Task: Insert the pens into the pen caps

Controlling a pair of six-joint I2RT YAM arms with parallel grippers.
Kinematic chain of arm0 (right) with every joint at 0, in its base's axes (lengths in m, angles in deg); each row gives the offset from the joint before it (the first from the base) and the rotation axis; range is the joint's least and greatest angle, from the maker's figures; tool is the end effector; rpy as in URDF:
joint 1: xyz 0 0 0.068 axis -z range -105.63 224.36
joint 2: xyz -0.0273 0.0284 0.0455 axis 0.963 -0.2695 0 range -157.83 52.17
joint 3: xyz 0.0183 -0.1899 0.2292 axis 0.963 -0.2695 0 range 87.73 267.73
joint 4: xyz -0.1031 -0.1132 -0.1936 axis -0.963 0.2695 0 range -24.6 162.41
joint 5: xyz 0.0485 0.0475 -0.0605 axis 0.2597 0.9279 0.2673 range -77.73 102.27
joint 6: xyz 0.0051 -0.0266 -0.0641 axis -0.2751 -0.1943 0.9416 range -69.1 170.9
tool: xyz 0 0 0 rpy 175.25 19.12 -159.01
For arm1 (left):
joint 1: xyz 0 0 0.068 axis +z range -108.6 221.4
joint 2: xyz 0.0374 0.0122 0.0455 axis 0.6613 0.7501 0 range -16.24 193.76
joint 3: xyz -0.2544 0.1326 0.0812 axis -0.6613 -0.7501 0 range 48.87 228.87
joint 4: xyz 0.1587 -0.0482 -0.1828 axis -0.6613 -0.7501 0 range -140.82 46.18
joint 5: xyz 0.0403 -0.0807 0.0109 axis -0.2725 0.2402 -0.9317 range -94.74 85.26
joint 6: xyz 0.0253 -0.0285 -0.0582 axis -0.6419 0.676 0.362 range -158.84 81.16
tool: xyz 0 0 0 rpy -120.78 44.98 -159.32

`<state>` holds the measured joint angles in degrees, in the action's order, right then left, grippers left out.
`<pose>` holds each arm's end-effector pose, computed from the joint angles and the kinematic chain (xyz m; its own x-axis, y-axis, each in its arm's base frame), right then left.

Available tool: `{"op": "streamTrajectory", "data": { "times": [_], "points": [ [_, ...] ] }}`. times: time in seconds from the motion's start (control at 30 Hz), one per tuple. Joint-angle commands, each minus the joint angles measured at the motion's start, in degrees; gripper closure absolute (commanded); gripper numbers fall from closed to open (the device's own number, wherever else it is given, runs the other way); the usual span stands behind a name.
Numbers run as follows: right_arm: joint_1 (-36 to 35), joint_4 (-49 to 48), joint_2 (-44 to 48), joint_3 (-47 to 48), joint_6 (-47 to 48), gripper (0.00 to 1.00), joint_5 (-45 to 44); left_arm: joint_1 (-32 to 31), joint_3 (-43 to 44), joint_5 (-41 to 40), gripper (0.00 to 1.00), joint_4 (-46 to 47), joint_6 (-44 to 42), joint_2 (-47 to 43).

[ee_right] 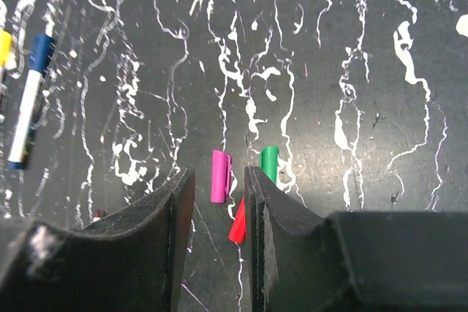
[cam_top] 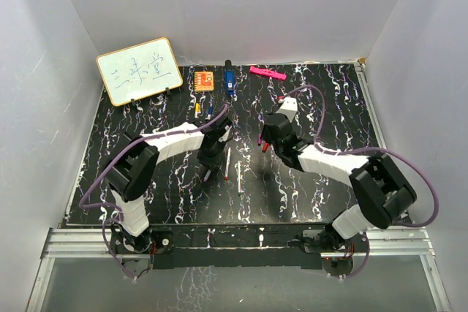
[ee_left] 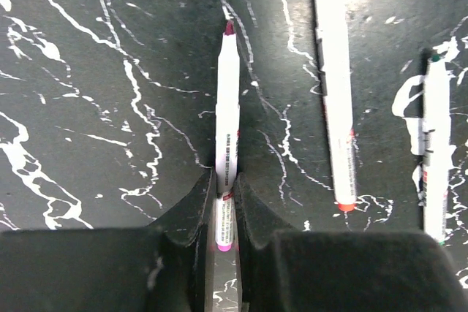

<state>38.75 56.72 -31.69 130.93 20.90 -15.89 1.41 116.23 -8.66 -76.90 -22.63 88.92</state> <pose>0.2653 0.1571 0.2325 -0.4668 0.2078 -0.8596 0.0525 0.9768 0.2076 0.2757 -0.2262 0.1771 -0.8694 0.3657 -0.3324 0.3971 0.9173 -0.0294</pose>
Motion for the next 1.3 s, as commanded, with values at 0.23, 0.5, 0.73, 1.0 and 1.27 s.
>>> {"op": "streamTrajectory", "data": {
  "times": [0.23,0.5,0.73,1.0,1.27],
  "points": [
    [-0.07,6.22,-9.64,10.39,2.48,0.68,1.53,2.87,0.98,-0.09,1.0,-7.42,-4.07,-12.3],
    [-0.1,10.22,-14.16,13.86,2.02,0.66,1.7,3.5,2.24,3.63,1.0,-7.03,-3.36,-21.88],
    [-0.13,12.17,-17.17,14.76,1.52,0.66,2.3,3.66,-1.7,6.21,1.0,-1.21,-1.81,-29.2],
    [-0.16,13.05,-20.11,16.23,1.52,0.66,3.54,3.87,-3.71,6.77,1.0,1.94,-1.0,-32.11],
    [-0.47,15.32,-22.83,17.55,1.52,0.67,3.29,3.86,-4.73,6.65,1.0,3.37,-0.4,-32.3]
  ]
}}
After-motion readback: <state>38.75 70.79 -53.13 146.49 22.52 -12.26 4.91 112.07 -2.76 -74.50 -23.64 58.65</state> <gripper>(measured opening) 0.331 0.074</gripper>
